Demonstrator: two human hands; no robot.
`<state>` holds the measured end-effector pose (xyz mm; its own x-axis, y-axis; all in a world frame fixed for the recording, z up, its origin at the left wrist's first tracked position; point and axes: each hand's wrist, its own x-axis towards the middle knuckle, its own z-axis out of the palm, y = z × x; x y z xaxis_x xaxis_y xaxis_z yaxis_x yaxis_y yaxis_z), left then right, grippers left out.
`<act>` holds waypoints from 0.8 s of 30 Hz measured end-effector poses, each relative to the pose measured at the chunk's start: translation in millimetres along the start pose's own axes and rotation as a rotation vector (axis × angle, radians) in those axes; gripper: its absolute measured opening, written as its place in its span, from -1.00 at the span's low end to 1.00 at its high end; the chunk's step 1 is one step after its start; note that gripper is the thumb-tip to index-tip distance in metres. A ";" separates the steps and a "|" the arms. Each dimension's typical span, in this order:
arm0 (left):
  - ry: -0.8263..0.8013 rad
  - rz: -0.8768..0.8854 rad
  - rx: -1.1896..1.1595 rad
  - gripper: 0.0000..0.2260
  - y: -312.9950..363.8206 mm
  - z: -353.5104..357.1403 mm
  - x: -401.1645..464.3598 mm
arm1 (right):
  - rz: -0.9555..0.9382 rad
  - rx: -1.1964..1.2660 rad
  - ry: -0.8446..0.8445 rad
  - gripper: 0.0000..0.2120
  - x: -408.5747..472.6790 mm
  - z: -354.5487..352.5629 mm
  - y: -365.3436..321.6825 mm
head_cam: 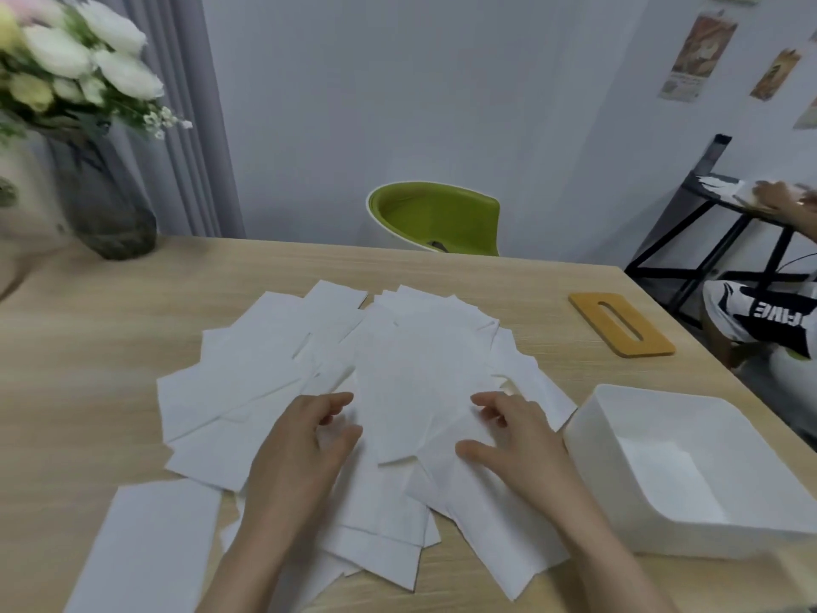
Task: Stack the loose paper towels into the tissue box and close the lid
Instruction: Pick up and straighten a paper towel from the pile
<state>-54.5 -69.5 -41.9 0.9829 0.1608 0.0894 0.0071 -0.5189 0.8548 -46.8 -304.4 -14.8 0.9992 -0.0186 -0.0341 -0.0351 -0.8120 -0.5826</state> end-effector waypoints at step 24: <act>-0.056 0.036 0.119 -0.72 4.3 8.9 -10.3 | 0.145 0.281 0.028 -0.76 -12.6 7.9 26.3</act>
<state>-63.0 -80.9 -43.7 0.9917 0.0945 0.0873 -0.0101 -0.6199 0.7846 -60.5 -320.9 -36.1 0.9834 -0.1417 -0.1132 -0.1766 -0.6070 -0.7748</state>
